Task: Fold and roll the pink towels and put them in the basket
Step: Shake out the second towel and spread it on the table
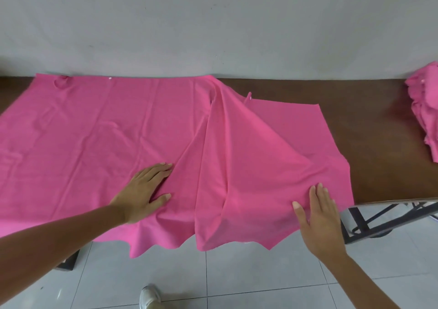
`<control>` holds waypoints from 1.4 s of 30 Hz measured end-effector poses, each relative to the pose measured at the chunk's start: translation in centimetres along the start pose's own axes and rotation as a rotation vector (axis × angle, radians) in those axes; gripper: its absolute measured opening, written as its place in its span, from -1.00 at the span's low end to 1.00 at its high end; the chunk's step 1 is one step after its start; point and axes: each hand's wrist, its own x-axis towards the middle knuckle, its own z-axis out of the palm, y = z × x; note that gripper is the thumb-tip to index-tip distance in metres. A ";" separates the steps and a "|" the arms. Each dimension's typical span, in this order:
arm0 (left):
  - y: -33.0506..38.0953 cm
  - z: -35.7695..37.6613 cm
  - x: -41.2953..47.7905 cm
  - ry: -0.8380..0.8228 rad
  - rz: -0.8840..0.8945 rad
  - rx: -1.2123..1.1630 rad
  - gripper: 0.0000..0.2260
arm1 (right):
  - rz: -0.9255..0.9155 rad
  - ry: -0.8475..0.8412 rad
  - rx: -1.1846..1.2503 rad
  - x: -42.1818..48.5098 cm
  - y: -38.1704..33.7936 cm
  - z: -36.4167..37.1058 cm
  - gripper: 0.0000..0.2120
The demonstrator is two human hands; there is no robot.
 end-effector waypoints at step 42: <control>0.0 -0.2 0.0 -0.006 -0.004 -0.029 -0.35 | -0.072 -0.139 -0.129 1.0 -0.7 -1.1 -0.12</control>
